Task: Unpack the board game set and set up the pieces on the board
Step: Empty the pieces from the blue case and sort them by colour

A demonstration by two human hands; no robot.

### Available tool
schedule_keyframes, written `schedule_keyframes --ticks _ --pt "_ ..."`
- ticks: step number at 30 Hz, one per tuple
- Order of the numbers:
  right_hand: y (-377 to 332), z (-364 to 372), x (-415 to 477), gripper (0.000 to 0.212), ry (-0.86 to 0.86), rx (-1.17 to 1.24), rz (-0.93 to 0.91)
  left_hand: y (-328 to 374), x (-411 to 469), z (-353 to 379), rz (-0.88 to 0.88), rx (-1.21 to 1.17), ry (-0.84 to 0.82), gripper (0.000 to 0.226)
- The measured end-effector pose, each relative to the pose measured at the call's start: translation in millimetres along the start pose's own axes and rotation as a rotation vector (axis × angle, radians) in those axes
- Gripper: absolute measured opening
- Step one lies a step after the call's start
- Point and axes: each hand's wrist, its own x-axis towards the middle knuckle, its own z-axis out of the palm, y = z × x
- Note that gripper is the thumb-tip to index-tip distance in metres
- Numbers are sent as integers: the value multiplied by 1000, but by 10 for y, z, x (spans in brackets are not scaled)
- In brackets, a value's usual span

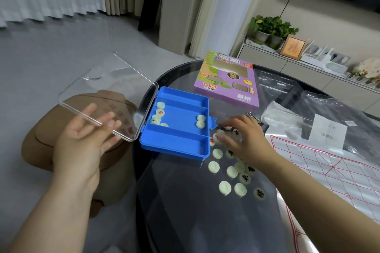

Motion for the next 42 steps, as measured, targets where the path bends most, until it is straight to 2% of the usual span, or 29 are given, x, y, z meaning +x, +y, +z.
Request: schedule_keyframes --ticks 4,7,11,16,18,21,26,31,38,42 --pt "-44 25 67 26 -27 -45 -3 5 -3 -2 -15 -11 -10 51" --pt "-108 -45 134 19 10 23 -13 15 3 -15 -25 -18 -5 51" --pt "-333 -190 340 21 19 34 -53 24 14 -16 -37 -30 -3 50" --pt "-567 -180 557 37 -310 -220 -92 34 12 -12 -51 -39 16 50" --pt "-598 -120 584 41 -376 -341 -92 35 11 -15 -54 -43 19 50" --pt "-607 -64 594 39 -378 -389 -85 47 2 -6 -51 -40 16 51" --pt "-600 -70 570 35 -389 -329 -96 54 -5 6 -46 -36 11 52" --pt "-595 -97 564 29 -441 -305 -60 39 -11 12 -46 -32 8 53" --pt "-657 -112 668 27 -543 -410 -88 32 -12 17 -45 -34 1 52" --pt "-639 -138 708 23 -555 -354 -62 31 -5 4 -37 -25 -6 53"
